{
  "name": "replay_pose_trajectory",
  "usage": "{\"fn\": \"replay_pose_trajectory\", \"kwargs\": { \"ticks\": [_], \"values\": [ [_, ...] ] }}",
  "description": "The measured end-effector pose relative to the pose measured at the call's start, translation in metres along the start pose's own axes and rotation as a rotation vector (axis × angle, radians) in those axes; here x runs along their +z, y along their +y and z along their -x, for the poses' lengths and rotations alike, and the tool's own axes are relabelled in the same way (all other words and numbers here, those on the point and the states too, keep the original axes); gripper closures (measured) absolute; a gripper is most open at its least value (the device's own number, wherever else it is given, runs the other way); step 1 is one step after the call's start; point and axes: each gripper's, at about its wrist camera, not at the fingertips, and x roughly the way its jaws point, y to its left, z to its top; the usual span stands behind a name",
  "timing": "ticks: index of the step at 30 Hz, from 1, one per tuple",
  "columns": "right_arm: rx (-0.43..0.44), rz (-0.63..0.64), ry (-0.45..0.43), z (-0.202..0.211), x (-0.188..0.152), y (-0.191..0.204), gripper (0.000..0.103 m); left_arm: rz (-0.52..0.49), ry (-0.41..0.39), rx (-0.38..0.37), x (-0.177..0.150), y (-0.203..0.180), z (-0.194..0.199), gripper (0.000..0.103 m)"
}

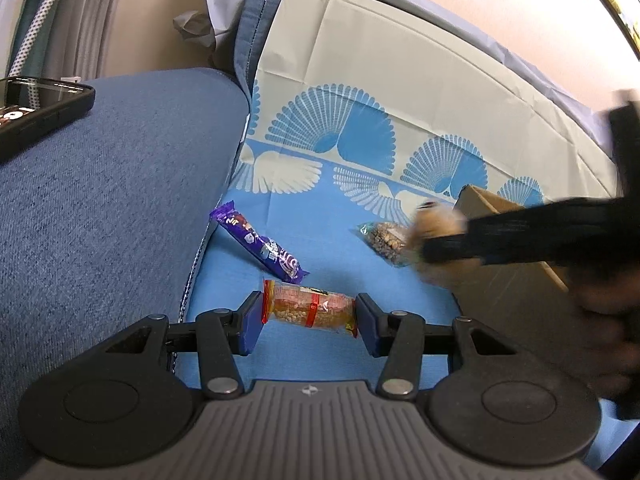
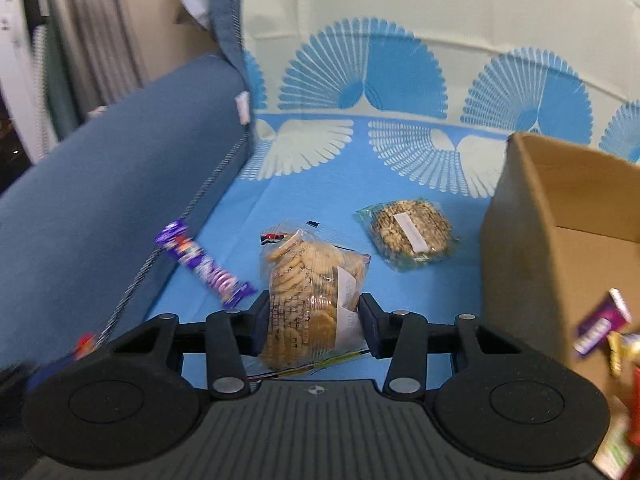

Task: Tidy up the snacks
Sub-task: 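Grasp the cookie bag with the right tool while the left tool holds the candy, then carry the cookie bag and red candy over the box with both tools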

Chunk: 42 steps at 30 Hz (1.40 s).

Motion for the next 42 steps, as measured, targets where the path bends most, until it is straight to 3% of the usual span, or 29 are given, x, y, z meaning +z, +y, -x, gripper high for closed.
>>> {"fn": "replay_pose_trajectory", "kwargs": {
  "ticks": [10, 14, 22, 34, 42],
  "values": [
    [0.145, 0.003, -0.068, 0.116, -0.054, -0.008, 0.056, -0.001, 0.0, 0.02, -0.003, -0.001, 0.002, 0.049],
    [0.06, 0.056, -0.122, 0.123, -0.083, -0.003, 0.056, -0.005, 0.002, 0.027, -0.003, -0.001, 0.004, 0.049],
    [0.06, 0.21, -0.211, 0.134, -0.097, 0.0, 0.056, 0.012, -0.008, 0.032, -0.001, -0.001, 0.007, 0.049],
    [0.115, 0.11, -0.322, 0.159, -0.086, -0.036, 0.056, -0.08, 0.004, 0.02, -0.005, -0.02, 0.011, 0.049],
    [0.097, 0.05, -0.377, 0.167, -0.077, -0.057, 0.056, -0.007, 0.055, -0.007, -0.007, -0.025, 0.023, 0.049]
  ]
}}
